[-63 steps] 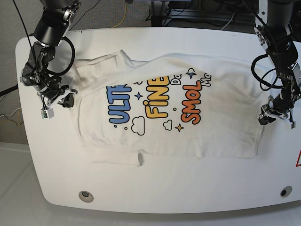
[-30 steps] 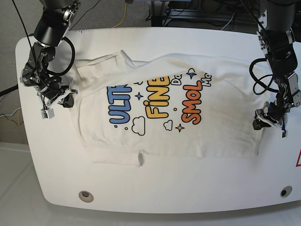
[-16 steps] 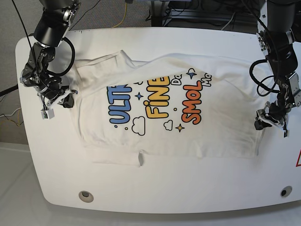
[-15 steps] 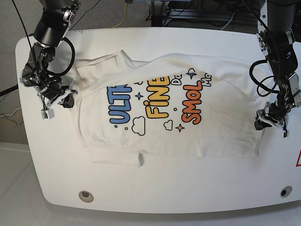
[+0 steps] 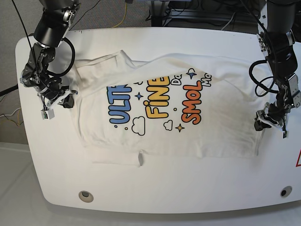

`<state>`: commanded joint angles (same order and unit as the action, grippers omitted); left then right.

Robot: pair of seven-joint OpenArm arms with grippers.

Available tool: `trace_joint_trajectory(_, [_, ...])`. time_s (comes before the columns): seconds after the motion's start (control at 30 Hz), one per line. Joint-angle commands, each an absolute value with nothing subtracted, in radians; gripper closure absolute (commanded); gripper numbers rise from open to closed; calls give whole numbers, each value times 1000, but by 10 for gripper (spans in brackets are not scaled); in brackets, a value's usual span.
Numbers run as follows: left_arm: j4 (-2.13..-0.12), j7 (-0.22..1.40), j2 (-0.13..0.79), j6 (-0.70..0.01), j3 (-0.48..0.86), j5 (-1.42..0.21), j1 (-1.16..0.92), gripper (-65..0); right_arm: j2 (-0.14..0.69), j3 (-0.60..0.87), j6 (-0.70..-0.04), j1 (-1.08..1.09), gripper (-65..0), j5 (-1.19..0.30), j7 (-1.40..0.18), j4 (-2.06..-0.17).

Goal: Fold the T-shirt properly
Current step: 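Close the left gripper on the side edge near the hem, then drag the shirt with both grippers to straighten it on the table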

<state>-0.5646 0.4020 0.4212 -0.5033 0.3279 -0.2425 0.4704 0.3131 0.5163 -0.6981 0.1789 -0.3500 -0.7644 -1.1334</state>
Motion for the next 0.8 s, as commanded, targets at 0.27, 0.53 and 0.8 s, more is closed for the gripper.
trace_joint_trajectory(0.27, [-546,353,419,-493,275,-232,469,-136,310,514,-698,180,0,-356,-770,-1134])
trace_joint_trajectory(0.53, [-554,337,421,-487,254,-222,469,0,312,515,-698,181,0,-352,-767,-1132])
trace_joint_trajectory(0.8, [-577,321,421,-482,267,-220,464,0,311,517,-698,178,0,-358,-772,-1132])
